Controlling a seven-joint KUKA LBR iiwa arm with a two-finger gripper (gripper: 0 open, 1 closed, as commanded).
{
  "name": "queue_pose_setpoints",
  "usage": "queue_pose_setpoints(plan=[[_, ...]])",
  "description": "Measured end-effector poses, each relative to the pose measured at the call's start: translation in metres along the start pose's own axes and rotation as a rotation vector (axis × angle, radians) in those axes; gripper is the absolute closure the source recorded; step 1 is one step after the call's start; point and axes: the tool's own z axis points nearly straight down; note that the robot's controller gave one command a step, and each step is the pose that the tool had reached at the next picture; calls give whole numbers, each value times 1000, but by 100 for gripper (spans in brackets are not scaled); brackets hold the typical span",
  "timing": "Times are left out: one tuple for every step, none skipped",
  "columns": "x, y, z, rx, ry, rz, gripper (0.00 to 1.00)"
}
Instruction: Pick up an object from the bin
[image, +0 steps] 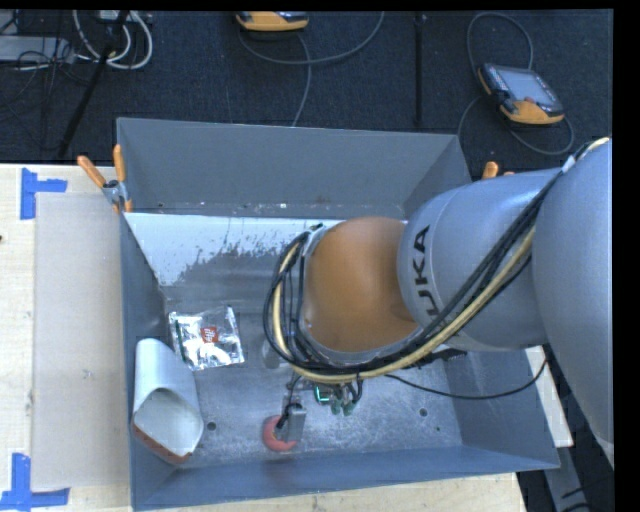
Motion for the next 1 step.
queue_pose_setpoints(plan=[[23,-25,68,0,-24,-384,0]])
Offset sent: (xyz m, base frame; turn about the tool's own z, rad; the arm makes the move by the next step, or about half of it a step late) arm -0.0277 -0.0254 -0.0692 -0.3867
